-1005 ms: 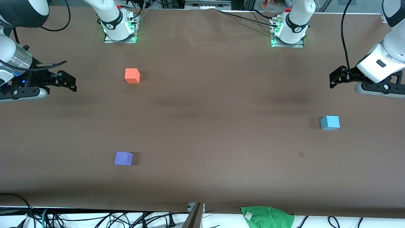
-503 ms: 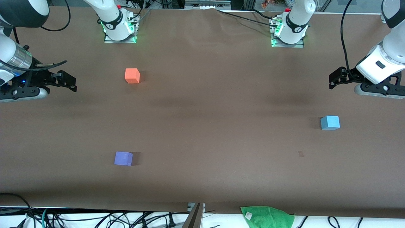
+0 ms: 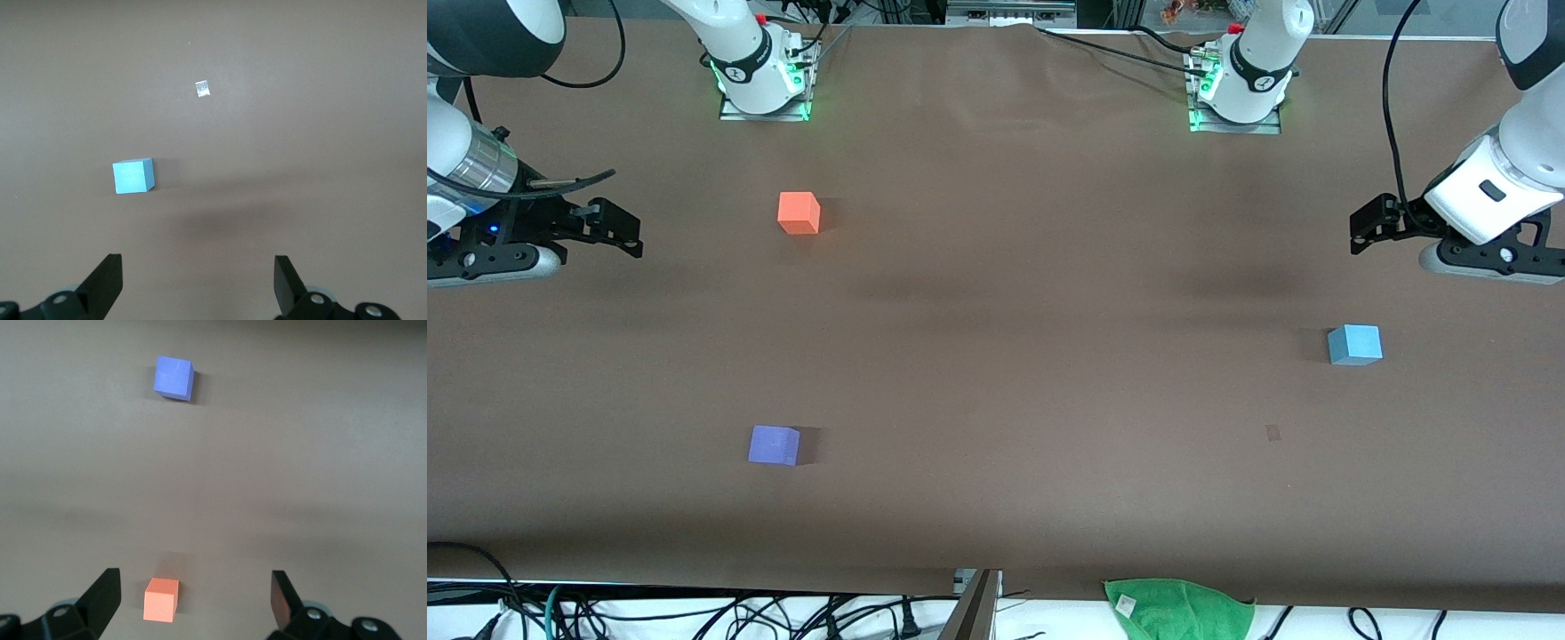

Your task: Place blue block between orange and purple blocks

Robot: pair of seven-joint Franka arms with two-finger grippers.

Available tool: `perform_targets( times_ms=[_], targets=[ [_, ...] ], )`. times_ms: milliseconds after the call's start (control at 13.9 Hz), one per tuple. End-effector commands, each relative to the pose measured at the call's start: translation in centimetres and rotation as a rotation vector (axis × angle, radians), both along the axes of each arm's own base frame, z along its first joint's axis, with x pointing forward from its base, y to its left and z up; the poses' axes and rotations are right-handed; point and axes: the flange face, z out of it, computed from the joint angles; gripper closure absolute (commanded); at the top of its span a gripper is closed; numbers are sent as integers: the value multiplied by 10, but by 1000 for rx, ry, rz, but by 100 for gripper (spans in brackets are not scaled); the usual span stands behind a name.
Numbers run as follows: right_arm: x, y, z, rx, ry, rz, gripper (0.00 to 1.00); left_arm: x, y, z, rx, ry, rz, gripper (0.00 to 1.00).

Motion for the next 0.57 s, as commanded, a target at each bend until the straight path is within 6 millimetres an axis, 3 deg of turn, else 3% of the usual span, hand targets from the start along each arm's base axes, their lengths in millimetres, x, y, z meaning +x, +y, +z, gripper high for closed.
perform_targets(
  times_ms=[0,359,503],
  targets=[
    [-4,-2,2,3,-1,14,1,13,-2,5,-35,-5,13,0],
    [-4,-2,2,3,-2,14,1,12,-4,5,-36,1,2,0],
    [-4,-3,2,3,-2,12,1,20,-1,-14,-35,31,4,0]
  ],
)
